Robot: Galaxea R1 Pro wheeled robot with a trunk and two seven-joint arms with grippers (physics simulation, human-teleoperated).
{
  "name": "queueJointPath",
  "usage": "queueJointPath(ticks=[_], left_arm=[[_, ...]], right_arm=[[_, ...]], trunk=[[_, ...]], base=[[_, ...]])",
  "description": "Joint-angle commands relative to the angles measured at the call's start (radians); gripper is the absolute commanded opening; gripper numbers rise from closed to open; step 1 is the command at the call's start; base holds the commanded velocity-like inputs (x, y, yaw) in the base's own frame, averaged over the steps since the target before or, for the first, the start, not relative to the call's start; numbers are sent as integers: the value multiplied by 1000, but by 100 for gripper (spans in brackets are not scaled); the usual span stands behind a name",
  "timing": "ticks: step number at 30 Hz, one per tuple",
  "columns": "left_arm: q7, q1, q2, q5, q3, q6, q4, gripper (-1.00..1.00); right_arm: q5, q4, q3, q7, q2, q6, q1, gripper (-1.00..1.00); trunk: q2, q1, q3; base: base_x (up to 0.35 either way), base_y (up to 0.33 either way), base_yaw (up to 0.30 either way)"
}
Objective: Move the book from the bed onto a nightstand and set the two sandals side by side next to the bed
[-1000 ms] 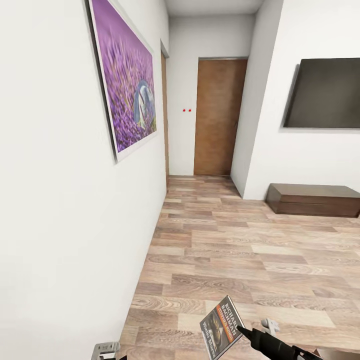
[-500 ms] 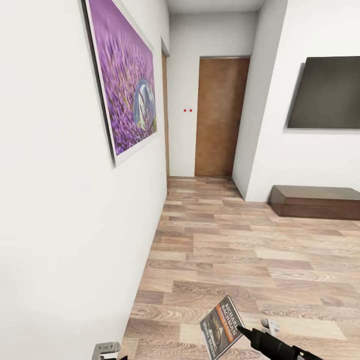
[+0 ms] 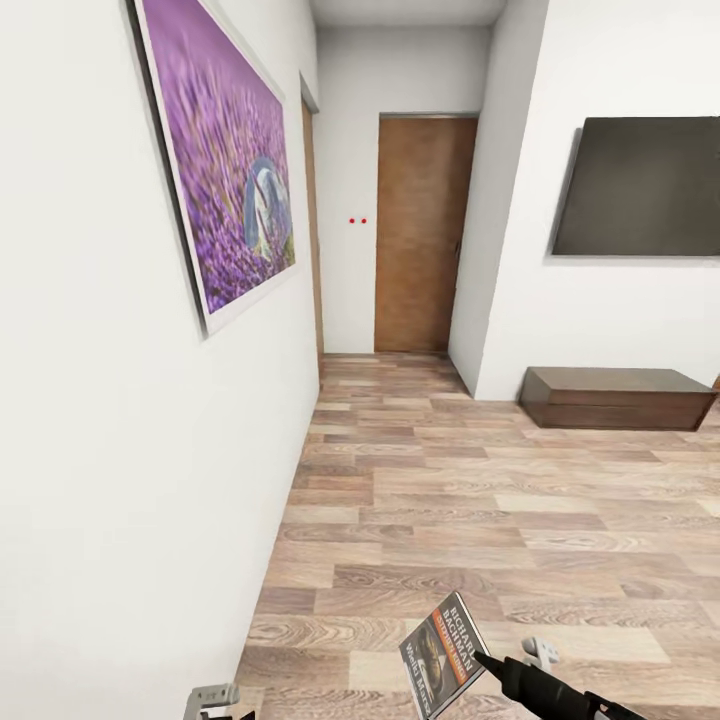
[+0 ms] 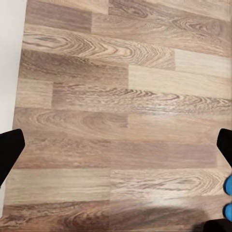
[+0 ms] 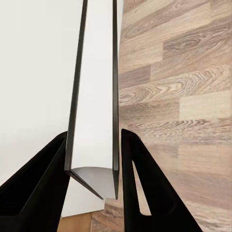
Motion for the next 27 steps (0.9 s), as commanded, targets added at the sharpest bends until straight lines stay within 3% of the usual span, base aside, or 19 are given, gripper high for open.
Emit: queueJointPath(ticks=[1,11,27], left_arm=[[-4,-1,0,9,-8,-3,1,100],[-4,0,0,9,-8,-3,1,100],[-5,-1,0,9,-8,-3,1,100]], right_arm=[[-4,3,-1,3,0,-3,-1,-100],[-4,3,-1,3,0,-3,-1,-100],[-4,3,-1,3,0,-3,-2,-100]], trunk=[[-1,0,-1],[-1,0,-1],[-1,0,-1]], base=[[254,0,-17],[279,0,-3],[42,0,-95]])
